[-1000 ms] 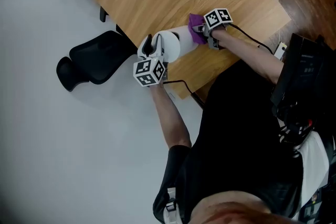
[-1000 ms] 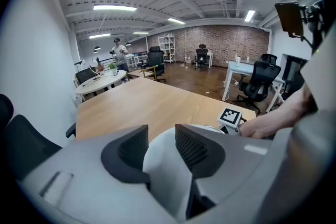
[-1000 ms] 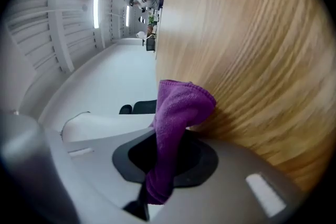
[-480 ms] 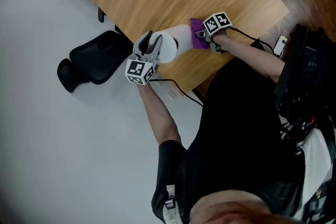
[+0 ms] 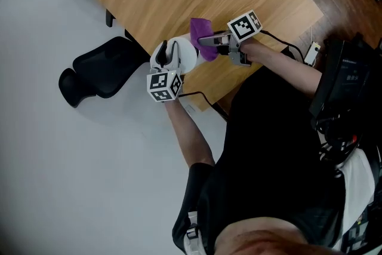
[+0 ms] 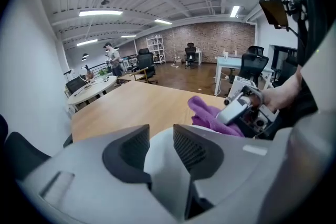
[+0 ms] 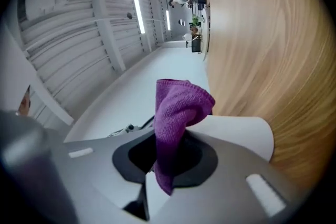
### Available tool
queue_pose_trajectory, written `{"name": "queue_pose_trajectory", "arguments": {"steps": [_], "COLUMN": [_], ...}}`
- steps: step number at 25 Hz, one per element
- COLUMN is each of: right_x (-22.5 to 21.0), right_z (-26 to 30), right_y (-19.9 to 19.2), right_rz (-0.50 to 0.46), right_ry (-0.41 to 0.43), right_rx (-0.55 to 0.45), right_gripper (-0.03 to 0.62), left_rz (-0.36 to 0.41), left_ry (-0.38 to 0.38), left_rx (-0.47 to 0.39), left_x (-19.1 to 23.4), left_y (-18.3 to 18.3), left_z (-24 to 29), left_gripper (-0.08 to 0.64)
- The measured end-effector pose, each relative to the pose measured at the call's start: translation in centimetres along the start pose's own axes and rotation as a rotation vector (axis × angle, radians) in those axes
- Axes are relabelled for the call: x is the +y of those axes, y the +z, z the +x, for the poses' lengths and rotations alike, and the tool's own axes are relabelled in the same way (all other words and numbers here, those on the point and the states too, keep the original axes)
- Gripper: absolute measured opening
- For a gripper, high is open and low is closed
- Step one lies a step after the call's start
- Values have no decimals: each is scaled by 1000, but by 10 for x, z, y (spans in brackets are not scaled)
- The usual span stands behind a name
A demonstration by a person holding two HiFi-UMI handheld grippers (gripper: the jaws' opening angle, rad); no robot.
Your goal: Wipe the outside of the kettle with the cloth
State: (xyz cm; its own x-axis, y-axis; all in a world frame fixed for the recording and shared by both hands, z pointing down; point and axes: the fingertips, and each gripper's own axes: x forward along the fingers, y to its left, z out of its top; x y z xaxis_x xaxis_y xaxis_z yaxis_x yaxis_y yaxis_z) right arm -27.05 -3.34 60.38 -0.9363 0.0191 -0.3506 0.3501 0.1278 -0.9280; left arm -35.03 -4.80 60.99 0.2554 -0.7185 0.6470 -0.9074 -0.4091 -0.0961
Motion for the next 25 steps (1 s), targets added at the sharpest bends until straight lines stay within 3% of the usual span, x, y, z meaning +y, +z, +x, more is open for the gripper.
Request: {"name": "queue_pose_trajectory", "arguments": {"steps": [2, 7, 11, 14, 20, 25], "right_x": [-35, -107, -167, -199, -207, -158], "right_z": [-7, -35, -57, -66, -71, -68], "right_y": [-16, -39, -57, -65, -66, -43], "right_rz": [84, 142, 165, 132, 112, 128], "right_ry": [-99, -301, -529, -639, -660, -521], "right_rx": [5, -1, 105, 207, 258, 146], "right_gripper": [46, 46, 46, 46, 44, 46], "left_rz": [6, 40, 46, 49, 62, 81], "left_ry": [9, 25, 25, 32, 48, 88], "left_rx": [-16, -45, -53, -58, -65, -52], "left_x": [-6, -17, -21, -21, -23, -26], "left_y": [2, 9, 9, 5, 6, 13], "left_z": [1, -1, -4, -4, -1, 2], "left_gripper": [41, 37, 38, 48, 51, 34]}}
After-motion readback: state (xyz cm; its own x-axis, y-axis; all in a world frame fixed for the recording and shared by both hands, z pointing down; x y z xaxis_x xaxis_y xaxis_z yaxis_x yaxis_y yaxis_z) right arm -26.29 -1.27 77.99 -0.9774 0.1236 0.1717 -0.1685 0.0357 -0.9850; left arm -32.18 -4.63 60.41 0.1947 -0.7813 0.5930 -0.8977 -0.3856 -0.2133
